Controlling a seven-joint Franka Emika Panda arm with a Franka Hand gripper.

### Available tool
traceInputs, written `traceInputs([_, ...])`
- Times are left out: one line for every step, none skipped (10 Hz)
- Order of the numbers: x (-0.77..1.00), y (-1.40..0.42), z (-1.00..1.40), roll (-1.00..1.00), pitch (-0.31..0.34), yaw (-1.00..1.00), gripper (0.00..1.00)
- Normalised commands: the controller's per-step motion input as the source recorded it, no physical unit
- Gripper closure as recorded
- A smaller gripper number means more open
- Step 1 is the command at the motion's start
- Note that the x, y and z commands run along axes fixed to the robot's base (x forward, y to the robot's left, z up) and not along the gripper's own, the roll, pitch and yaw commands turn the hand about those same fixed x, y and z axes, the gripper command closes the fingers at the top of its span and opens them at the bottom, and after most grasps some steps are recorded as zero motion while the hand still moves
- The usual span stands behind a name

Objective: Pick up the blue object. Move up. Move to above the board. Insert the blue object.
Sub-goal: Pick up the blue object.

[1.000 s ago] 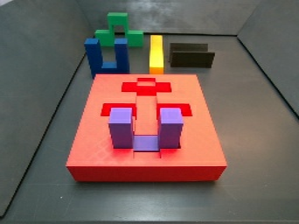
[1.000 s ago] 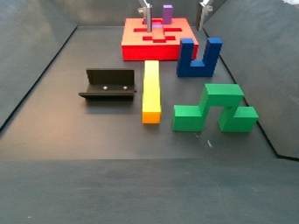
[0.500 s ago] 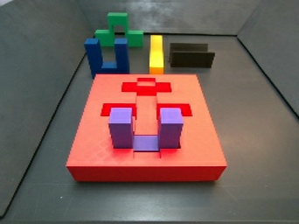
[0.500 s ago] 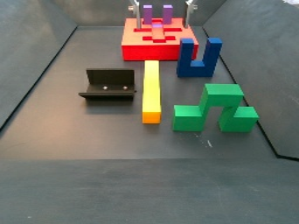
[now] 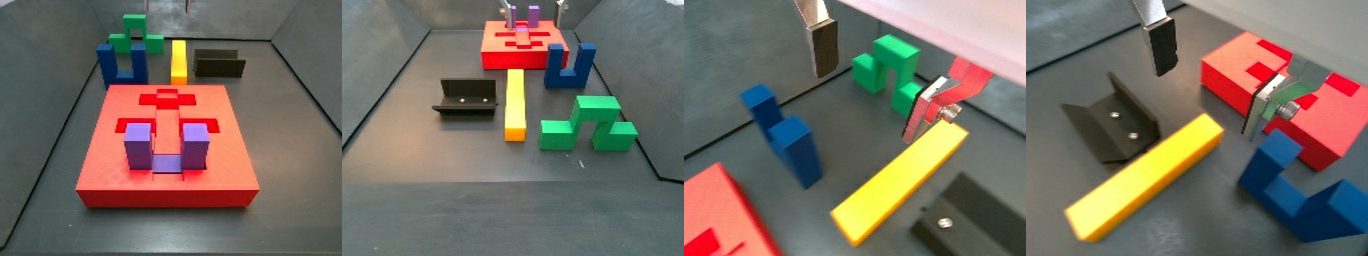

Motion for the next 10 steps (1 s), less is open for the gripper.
traceInputs([-0.28, -0.54, -0.24, -0.02, -0.037, 0.06, 0.0])
traceInputs([-0.33, -0.49, -0.23, -0.03, -0.007, 0.0, 0.0])
traceInputs([-0.38, -0.41, -0.19, -0.06, 0.0, 0.0, 0.0])
traceInputs([-0.36, -0.31, -0.13, -0.11, -0.04, 0.0, 0.0])
traceInputs([-0.27, -0.23, -0.15, -0.14, -0.089, -0.03, 0.0])
traceInputs([-0.11, -0.06, -0.13, -0.11, -0.116, 0.0, 0.0])
traceInputs([0.0, 0.0, -0.25, -0.01, -0.096, 0.0, 0.0])
traceInputs([0.0, 0.0, -0.27, 0.0, -0.06, 0.0, 0.0])
traceInputs([-0.11, 0.0, -0.25, 0.0, -0.051, 0.0, 0.0])
traceInputs([-0.07, 0.0, -0.22, 0.0, -0.044, 0.0, 0.0])
